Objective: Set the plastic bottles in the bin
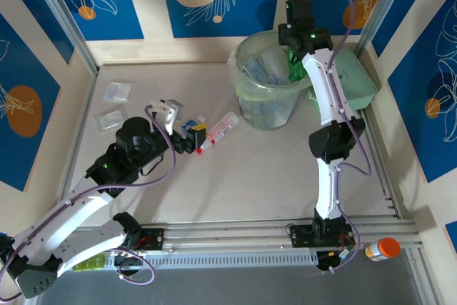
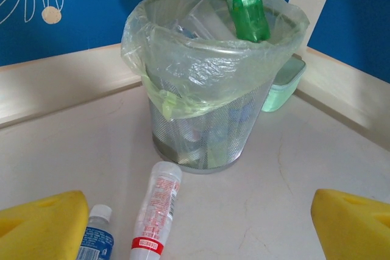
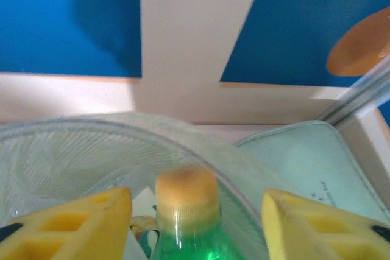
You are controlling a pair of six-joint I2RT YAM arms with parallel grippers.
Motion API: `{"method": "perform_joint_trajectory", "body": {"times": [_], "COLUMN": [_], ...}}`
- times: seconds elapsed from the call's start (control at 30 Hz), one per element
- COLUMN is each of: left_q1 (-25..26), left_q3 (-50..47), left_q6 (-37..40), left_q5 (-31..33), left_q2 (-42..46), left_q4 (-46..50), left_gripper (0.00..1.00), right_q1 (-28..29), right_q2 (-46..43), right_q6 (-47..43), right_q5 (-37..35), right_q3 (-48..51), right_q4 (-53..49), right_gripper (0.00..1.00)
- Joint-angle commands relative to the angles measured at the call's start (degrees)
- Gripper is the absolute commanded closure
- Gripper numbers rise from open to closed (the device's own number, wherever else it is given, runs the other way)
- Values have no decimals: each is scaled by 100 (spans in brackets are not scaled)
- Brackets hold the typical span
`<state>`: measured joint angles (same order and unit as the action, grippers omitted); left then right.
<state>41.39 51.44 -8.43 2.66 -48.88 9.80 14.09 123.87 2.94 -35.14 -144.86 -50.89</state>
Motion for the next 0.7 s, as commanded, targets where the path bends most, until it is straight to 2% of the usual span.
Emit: {"method": "perform_joint_trajectory", "body": {"times": [0.0, 0.17, 0.33, 0.57, 0.67], "left_q1": [36, 36, 36, -14, -76], "left_q3": [-38, -29, -38, 10, 169], "left_q6": [116, 122, 157, 111, -10], "left_q5": [62, 51, 116, 174, 260], "left_q2": [-41, -69, -64, -201, -467], "left_q4": [-125, -128, -130, -49, 201], "left_gripper": [6, 6, 6, 6, 6], "right_q1": [113, 107, 103, 206, 430], "right_q2": [150, 247, 11, -732, -1412], "right_q6": [9, 176, 281, 671, 907], "right_q5": [505, 599, 716, 1087, 1374], "right_q3": [-209, -404, -464, -534, 119], "right_q4": [45, -74, -132, -281, -252], "right_gripper": [35, 32, 35, 34, 35]}}
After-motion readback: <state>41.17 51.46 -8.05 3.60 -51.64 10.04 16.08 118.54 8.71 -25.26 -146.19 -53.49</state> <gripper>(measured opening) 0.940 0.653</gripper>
